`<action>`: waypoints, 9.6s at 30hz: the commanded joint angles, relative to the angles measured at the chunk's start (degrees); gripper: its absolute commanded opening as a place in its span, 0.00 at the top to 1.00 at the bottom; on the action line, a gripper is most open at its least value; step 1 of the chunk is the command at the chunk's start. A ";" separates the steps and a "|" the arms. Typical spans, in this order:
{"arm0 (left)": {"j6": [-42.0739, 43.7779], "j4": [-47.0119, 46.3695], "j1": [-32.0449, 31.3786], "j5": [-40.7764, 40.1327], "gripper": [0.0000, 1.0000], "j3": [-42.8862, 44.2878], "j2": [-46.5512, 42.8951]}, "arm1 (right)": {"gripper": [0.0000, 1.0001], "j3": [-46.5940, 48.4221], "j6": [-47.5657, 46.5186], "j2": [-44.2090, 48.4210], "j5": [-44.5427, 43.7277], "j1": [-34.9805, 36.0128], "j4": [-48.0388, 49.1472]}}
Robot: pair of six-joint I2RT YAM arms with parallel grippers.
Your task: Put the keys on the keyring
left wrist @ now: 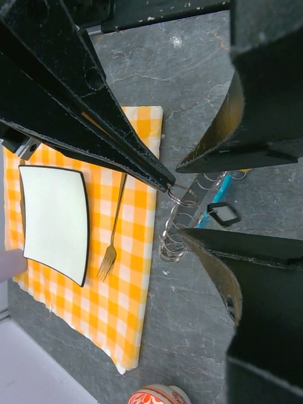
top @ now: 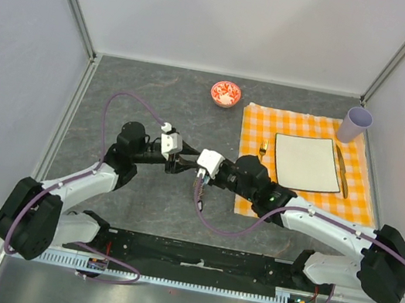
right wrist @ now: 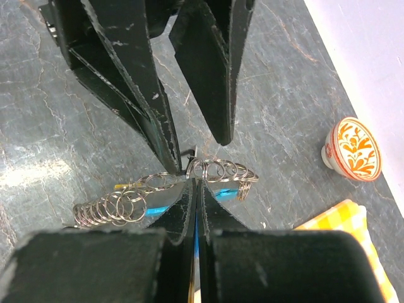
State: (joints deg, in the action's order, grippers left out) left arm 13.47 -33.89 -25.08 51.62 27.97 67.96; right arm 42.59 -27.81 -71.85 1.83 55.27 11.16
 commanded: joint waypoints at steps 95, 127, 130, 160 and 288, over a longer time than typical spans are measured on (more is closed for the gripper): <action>-28.59 -46.44 1.79 -1.52 0.98 -8.37 9.38 | 0.70 -9.11 27.02 4.27 22.33 -12.28 21.97; -31.49 -57.43 1.88 2.08 0.98 -10.47 10.44 | 0.79 -4.97 28.87 -7.07 39.04 -16.59 27.16; -31.49 -57.52 1.88 2.09 0.98 -10.56 10.08 | 0.78 -4.97 28.69 -7.25 40.01 -17.12 27.16; -25.71 -46.06 2.58 2.00 0.71 -10.39 5.79 | 1.00 6.00 15.08 -2.42 36.52 -17.38 1.52; -10.04 -14.55 -3.75 -35.05 0.98 -12.49 -14.08 | 0.33 -1.98 20.77 0.65 21.92 -12.64 5.73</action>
State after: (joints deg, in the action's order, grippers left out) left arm -0.16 -52.10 -28.75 32.67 16.82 56.77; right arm 39.05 -8.21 -76.38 33.41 42.89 20.05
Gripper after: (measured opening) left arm 0.022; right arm 0.616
